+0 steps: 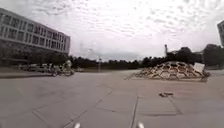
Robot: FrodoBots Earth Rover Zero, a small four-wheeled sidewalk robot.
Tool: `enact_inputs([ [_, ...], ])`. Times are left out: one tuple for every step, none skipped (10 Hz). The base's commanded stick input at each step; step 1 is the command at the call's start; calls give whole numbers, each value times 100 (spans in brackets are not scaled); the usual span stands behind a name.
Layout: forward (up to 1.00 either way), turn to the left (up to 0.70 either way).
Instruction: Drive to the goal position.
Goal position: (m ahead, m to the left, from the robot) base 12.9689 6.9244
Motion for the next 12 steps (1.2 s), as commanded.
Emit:
enact_inputs([
  [70,10],
  [70,13],
  [70,14],
  [70,14],
  [70,14],
  [70,14],
  [70,14],
  [70,14],
  [70,10],
  [70,3],
  [70,0],
  [70,0],
])
